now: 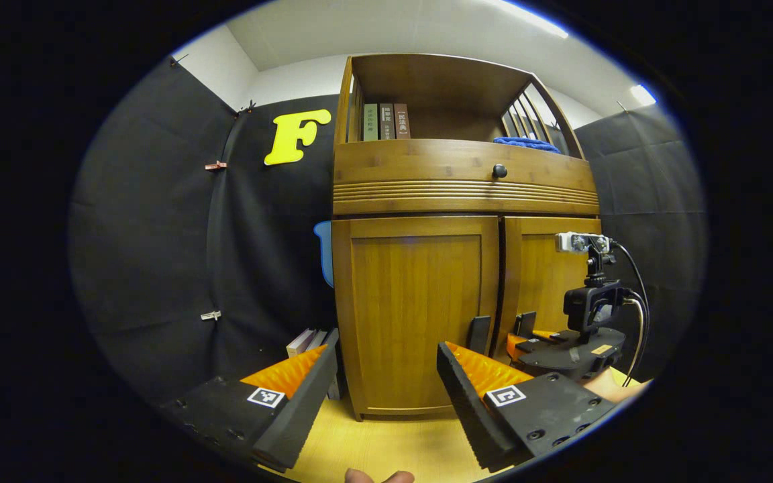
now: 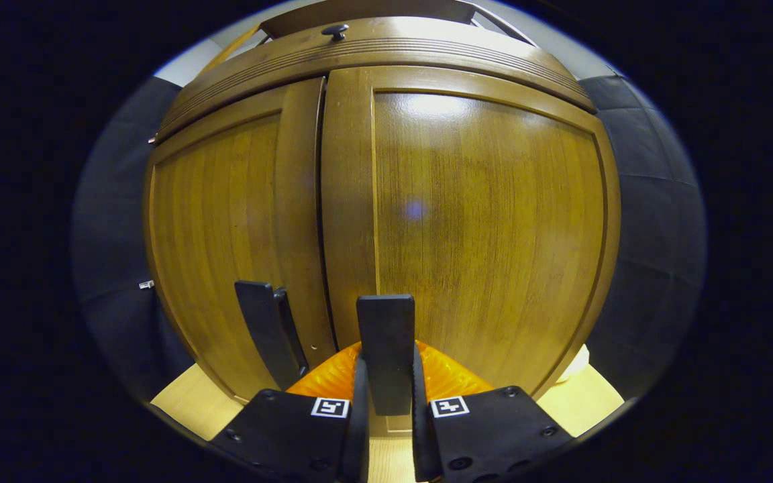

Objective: Open the right door of the double-door shoe cabinet with the right hand, and open the left door with the left hand.

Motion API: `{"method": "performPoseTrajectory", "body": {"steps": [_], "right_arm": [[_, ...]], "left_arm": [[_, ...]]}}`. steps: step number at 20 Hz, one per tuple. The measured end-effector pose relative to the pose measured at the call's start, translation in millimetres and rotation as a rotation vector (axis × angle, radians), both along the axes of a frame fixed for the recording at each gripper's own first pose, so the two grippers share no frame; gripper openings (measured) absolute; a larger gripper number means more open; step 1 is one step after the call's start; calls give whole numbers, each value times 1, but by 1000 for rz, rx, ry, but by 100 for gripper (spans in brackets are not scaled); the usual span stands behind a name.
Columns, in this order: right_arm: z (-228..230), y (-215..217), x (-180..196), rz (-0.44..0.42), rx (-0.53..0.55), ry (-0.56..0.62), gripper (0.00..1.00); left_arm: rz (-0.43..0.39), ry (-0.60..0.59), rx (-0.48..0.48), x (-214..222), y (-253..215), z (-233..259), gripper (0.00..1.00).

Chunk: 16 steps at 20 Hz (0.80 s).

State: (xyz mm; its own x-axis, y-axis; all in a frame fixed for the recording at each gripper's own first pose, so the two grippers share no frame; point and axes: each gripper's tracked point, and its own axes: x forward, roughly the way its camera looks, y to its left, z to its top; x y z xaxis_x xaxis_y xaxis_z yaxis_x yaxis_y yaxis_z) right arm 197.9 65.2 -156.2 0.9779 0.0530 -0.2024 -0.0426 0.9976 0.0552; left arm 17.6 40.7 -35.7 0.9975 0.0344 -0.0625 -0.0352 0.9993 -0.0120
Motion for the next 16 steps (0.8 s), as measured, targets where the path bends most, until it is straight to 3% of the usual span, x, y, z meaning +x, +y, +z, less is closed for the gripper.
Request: {"method": "performPoseTrajectory", "body": {"steps": [1,16], "right_arm": [[0,1,1,5,3,-2,33],[0,3,4,35,8,6,29]], "left_arm": [[0,-1,0,-2,-1,0,93],[-23,-17,-1,-33,-42,11,92]]}}
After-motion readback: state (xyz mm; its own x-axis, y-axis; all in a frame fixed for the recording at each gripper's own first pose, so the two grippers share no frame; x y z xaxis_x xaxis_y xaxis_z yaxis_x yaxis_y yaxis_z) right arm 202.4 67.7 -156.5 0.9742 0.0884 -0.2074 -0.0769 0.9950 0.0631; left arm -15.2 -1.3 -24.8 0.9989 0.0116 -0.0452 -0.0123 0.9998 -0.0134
